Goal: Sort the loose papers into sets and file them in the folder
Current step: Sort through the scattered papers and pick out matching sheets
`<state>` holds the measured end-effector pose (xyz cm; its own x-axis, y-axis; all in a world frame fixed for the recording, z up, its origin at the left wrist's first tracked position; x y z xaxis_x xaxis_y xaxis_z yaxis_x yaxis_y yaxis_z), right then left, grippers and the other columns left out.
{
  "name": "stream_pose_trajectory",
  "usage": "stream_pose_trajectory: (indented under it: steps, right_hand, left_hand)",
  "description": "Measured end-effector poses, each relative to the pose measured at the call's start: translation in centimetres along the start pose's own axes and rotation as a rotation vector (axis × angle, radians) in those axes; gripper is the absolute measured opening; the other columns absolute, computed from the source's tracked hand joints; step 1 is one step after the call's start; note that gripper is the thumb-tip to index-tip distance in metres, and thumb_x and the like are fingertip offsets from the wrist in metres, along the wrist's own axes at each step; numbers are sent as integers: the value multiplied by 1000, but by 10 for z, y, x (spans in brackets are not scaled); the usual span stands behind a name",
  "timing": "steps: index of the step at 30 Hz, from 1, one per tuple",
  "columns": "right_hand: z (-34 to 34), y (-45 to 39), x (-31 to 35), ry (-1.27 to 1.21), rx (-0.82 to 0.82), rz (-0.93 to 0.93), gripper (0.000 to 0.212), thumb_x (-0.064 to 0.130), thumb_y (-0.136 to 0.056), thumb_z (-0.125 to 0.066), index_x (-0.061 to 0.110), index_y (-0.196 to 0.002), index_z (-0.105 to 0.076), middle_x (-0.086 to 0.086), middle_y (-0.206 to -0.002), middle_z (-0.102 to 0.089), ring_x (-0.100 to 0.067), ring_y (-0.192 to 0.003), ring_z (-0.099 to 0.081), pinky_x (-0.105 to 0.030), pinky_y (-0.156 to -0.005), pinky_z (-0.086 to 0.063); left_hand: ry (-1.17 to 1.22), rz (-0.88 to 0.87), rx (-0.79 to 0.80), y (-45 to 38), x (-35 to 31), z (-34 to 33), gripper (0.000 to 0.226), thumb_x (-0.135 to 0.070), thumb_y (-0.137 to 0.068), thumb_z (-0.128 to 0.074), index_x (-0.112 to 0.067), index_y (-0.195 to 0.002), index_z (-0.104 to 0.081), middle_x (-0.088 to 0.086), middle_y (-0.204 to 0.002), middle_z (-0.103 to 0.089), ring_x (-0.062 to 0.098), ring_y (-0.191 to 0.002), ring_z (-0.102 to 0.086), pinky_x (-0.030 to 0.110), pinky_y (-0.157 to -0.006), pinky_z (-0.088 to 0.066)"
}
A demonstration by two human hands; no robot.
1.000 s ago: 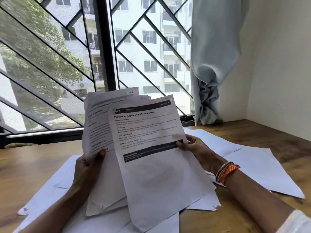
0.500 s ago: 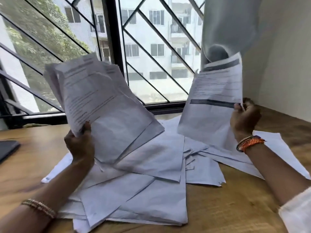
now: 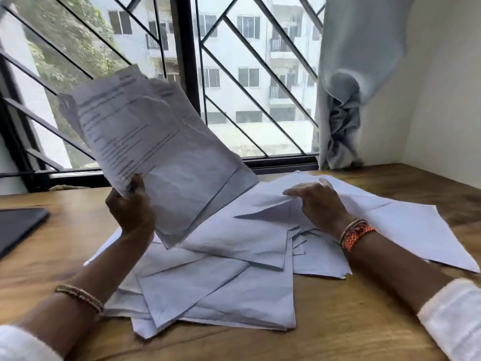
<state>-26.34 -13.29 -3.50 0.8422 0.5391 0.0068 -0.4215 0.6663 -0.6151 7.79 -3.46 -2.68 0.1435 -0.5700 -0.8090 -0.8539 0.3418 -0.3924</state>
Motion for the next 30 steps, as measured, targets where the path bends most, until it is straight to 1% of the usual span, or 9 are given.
stream_pose_trajectory:
  steps: [4, 8, 11, 14, 17, 19, 21, 25, 30]
  right_hand:
    - [-2, 16, 59, -113, 17, 351, 65, -16, -65, -50, 23, -113, -71, -2, -109, -72, -21, -106, -66, -56, -105, -31]
    - [4, 28, 123, -415, 276, 572, 40, 13, -81, -58, 21, -119, -68, -1, -117, -69, -16, -108, -64, -37, -98, -47]
    - [23, 25, 113, -669, 473, 386, 31, 31, -85, -70, 15, -111, -72, 2, -109, -72, -6, -99, -66, -28, -90, -52]
    - [36, 12, 51, -545, 606, 128, 36, 28, -80, -66, 16, -114, -70, 3, -116, -69, -5, -106, -62, -26, -96, -47]
    - [23, 20, -27, -294, 811, -169, 78, 28, -81, -71, 29, -147, -31, -1, -152, -34, -18, -138, -33, -29, -110, -27]
    - [12, 31, -51, -363, 924, -225, 101, 38, -83, -71, 35, -151, 4, 2, -161, -5, -15, -146, -10, -27, -114, -11]
    - [6, 35, -54, -390, 925, -215, 103, 48, -83, -65, 36, -150, 12, 6, -160, 0, -12, -147, -6, -23, -113, -6]
    - [7, 30, -46, -242, 817, -151, 86, 56, -86, -56, 29, -153, -9, 2, -158, -22, -16, -143, -25, -29, -117, -18]
    - [13, 30, -25, -223, 631, -101, 51, 38, -95, -53, 23, -143, -43, 0, -144, -48, -17, -131, -45, -27, -106, -34]
  left_hand:
    - [15, 15, -4, 4, -2, -4, 22, -14, -88, -62, -25, -70, -57, -12, -71, -56, 10, -71, -51, 22, -65, -43]
    - [-82, 91, 146, 21, 16, -12, 7, -14, -90, -61, -10, -93, -65, 0, -89, -61, 7, -76, -55, 21, -70, -45]
    - [-219, 141, 194, 29, 33, -10, 29, -19, -90, -63, 2, -109, -64, 6, -98, -61, 17, -86, -54, 28, -75, -42]
    - [-322, 176, 214, 30, 42, -7, 31, -20, -90, -62, 1, -113, -63, 7, -102, -61, 18, -91, -55, 28, -79, -41]
    - [-374, 198, 251, 28, 47, -6, 33, -23, -89, -64, -1, -113, -64, 12, -108, -65, 25, -100, -60, 36, -86, -46]
    - [-377, 207, 287, 28, 49, -8, 33, -24, -88, -65, -2, -112, -64, 14, -110, -65, 28, -99, -62, 41, -89, -47]
    - [-388, 206, 308, 29, 48, -10, 32, -24, -89, -65, -2, -112, -64, 11, -106, -64, 23, -92, -58, 39, -86, -47]
    - [-392, 198, 319, 30, 46, -11, 32, -23, -88, -65, -1, -111, -64, 11, -106, -64, 24, -90, -58, 40, -87, -48]
    - [-387, 202, 324, 31, 44, -9, 33, -26, -86, -67, -3, -110, -66, 19, -110, -66, 35, -102, -63, 53, -93, -49]
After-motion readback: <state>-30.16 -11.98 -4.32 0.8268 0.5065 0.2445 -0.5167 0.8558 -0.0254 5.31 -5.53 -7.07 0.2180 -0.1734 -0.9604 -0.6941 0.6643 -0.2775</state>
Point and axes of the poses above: each hand's wrist, its own y-axis away from the middle knuckle, its own z-axis out of the back of the hand, x = y × z, the point moved 4 cm from there along -y, towards the middle knuckle
